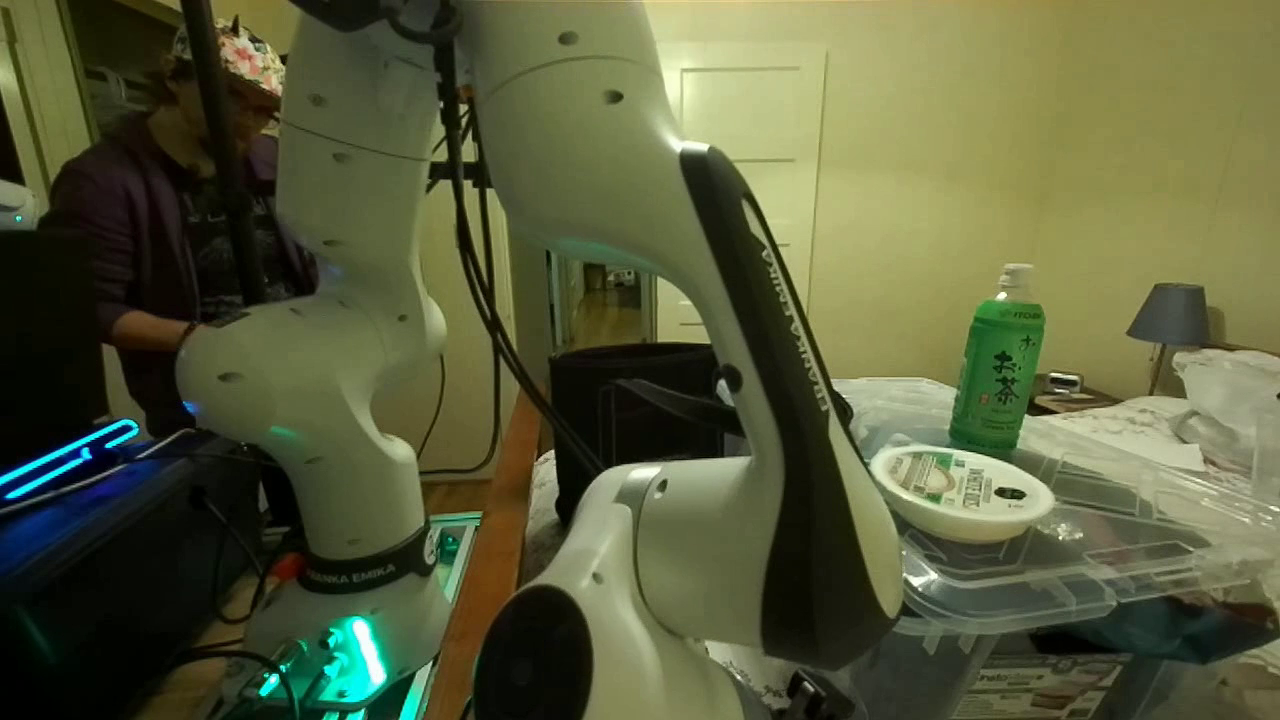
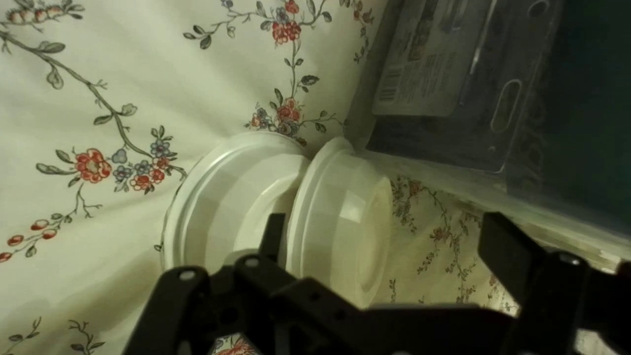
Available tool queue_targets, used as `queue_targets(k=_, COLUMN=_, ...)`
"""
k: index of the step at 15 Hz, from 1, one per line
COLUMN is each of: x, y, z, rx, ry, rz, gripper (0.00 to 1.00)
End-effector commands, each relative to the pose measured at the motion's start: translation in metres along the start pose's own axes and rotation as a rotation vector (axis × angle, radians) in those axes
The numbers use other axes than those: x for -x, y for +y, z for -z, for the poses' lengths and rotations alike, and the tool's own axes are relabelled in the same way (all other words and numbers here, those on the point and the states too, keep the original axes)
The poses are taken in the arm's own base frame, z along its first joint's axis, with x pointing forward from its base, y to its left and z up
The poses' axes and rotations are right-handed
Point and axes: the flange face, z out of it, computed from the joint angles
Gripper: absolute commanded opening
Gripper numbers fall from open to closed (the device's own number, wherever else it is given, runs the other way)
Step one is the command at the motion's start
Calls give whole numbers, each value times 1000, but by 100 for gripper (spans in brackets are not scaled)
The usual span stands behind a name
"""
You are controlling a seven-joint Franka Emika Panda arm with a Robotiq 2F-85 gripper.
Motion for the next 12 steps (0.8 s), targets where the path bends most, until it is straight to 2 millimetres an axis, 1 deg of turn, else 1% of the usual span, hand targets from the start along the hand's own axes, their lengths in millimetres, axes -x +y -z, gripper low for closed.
queue_targets(k=1, x=-9, y=1, z=-13, rx=-44, ry=32, rz=-46, gripper=100)
queue_targets(k=5, x=-19, y=8, z=-16, rx=-51, ry=87, rz=-81, gripper=100)
queue_targets(k=12, x=-28, y=25, z=-37, rx=-49, ry=126, rz=-107, gripper=100)
